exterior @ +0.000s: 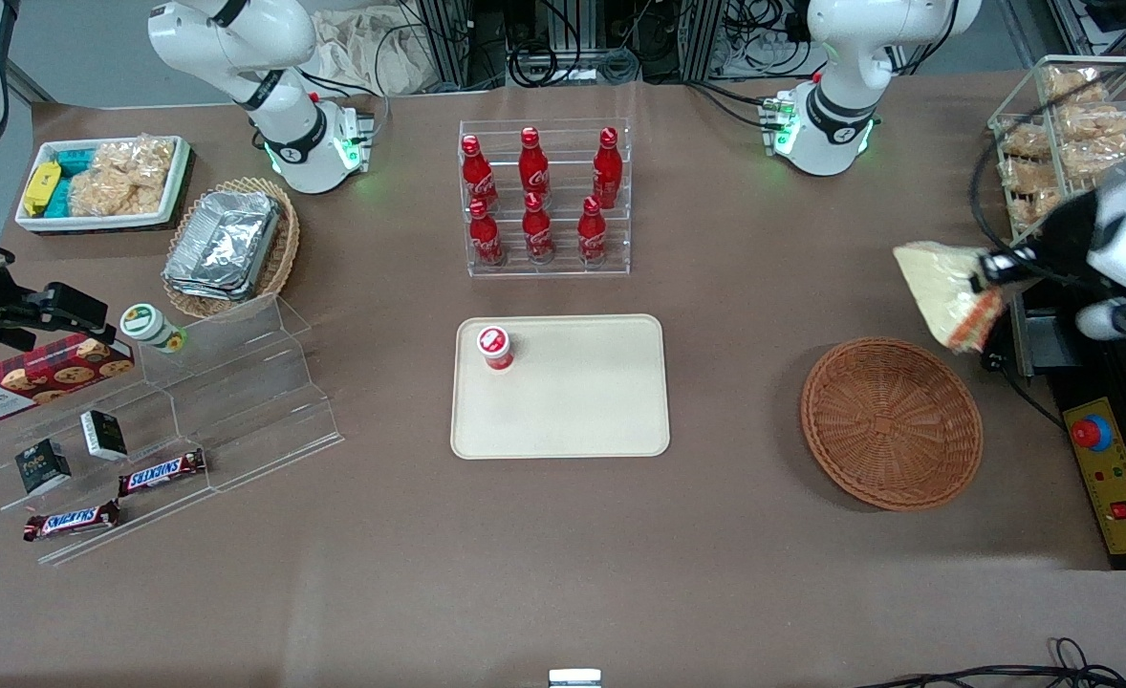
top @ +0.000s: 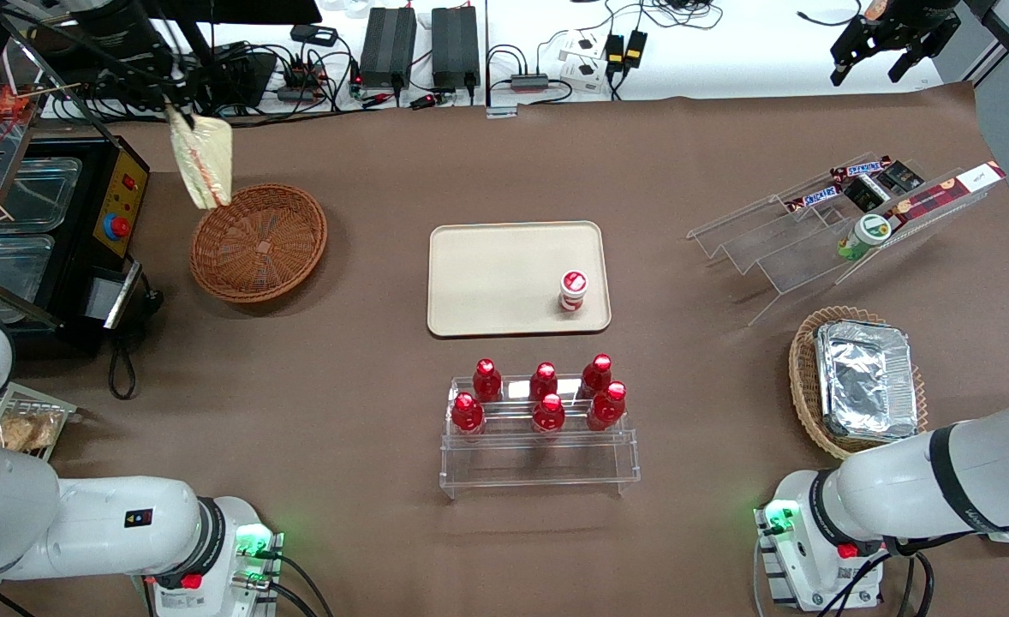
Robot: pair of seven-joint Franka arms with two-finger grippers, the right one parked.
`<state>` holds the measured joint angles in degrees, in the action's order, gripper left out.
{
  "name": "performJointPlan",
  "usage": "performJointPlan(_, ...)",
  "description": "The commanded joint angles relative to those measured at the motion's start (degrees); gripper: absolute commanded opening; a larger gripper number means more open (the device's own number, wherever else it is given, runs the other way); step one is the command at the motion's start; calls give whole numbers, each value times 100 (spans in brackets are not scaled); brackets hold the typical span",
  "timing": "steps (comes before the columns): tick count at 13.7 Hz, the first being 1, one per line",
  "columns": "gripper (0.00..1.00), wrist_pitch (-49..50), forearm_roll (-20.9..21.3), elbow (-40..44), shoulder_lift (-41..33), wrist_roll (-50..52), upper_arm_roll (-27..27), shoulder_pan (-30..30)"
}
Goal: Place sandwich from basket to tray
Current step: 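Lift the sandwich and carry it with the left gripper over the cream tray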
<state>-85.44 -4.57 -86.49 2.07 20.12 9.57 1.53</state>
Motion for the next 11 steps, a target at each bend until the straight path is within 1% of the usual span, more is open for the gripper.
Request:
performJointPlan(1,0,151,193,45,-75,1182,1017,5)
performJointPlan(2,0,37,202,27,-22,1605,1386,5)
performJointPlan(4,0,-444,412,-78,337,2256,2054,5)
performJointPlan(5,0,-769,552,-165,652,2581,2319,5)
performJointPlan(7,0,-1402,1095,-262,1424,3205,2837,-4)
performJointPlan(8,0,-1701,1481,-333,1872,3522,3040,-13)
performJointPlan(9,0,-1991,1816,-412,2285,3751,3173,-13)
performJointPlan(10,0,-2264,2132,-473,2672,4023,3235,-187)
performJointPlan(11,0,-2484,2449,-483,2989,4261,3175,-450)
